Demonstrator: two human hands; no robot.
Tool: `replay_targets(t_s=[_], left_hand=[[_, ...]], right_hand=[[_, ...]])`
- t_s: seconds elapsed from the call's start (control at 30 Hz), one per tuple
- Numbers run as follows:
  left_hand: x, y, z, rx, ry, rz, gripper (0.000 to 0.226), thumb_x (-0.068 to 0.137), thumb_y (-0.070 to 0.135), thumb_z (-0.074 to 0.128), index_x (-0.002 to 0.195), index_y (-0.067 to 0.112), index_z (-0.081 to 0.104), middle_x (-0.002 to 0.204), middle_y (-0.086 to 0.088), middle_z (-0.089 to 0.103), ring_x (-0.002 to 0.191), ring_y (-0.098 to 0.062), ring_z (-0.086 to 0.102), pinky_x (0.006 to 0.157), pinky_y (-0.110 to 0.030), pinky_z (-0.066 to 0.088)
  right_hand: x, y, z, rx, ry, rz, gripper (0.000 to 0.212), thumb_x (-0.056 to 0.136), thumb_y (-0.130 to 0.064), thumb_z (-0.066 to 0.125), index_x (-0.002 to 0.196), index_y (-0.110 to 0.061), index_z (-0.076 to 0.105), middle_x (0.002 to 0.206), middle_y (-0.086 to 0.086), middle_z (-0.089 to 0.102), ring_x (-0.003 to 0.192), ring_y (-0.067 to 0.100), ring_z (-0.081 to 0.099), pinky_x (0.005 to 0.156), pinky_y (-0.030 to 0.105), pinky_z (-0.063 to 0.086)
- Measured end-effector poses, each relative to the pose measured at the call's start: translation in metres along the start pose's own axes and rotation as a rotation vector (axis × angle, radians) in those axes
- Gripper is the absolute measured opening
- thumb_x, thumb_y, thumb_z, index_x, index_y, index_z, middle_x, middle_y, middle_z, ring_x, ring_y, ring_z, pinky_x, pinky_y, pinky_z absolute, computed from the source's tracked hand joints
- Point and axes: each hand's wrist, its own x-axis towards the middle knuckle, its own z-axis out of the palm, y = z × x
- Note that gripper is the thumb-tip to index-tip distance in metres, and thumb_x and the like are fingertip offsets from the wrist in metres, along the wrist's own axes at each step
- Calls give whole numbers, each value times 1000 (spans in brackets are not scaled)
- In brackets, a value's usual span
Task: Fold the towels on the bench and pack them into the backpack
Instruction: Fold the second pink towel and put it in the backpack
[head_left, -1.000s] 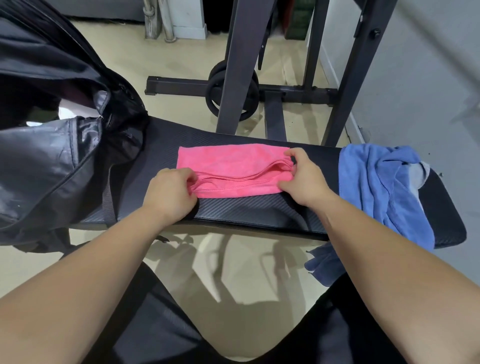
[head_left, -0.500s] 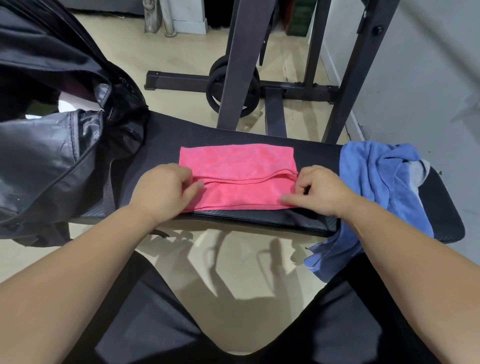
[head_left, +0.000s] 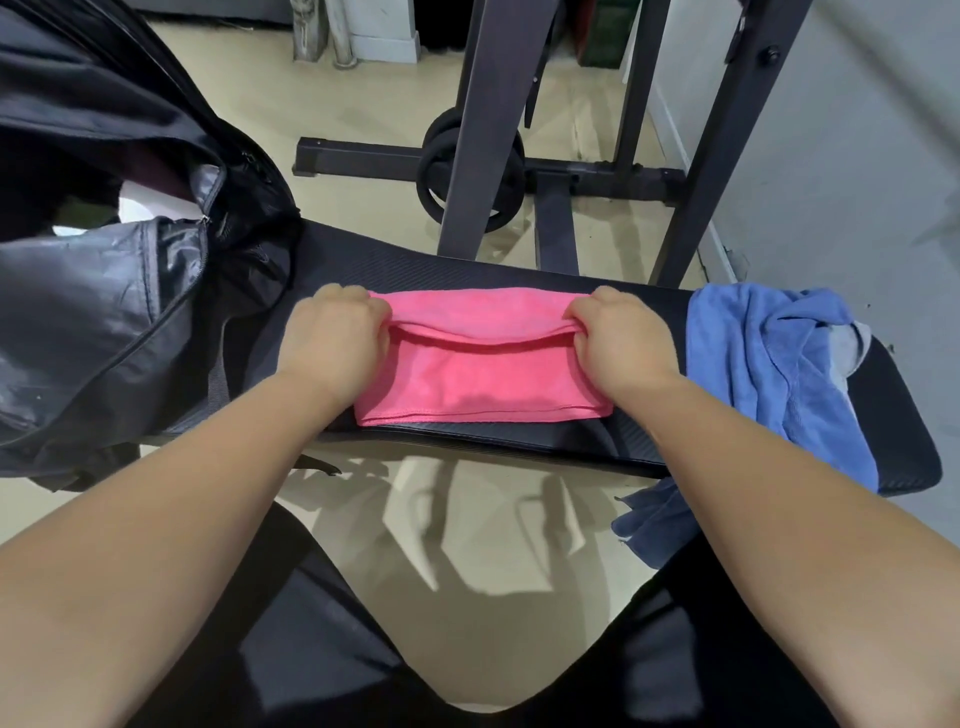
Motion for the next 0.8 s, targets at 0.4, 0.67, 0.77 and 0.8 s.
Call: replay_targets(t_s=[0.4,0.67,0.77,0.8], left_hand=[[-58,-11,20,-40,-151,168,43,81,42,38,84,19,75,85,-4,64,78,-35,57,64,-45,54],[-41,1,2,-138,-55,45,65,95,57,26,77,17,73,82,-5,63,84,-35,58,74,-46,52],[-21,22,7,-156,-132,-84,52,99,49,33,120,14,66,128,-13,61,117,-38,53,97,-51,46],[-15,31,11,-145,-198,-110,56,100,51,35,138,14,54,148,-14,47,134,-38,43,109,-53,38]], right_hand=[[-49,23,5,-135,-126,-191,29,77,-4,68,101,-20,75,97,5,59,89,33,53,74,41,46],[-32,-13,-30,58,-193,-21,45,80,-69,49,98,-31,67,107,-5,57,106,21,50,93,42,40],[-10,-46,-21,140,-123,-44,57,96,-64,38,135,-27,58,142,2,52,133,27,45,111,48,35],[-3,-56,-14,133,-172,-42,60,99,-62,34,147,-28,47,156,5,40,145,29,34,118,50,27]])
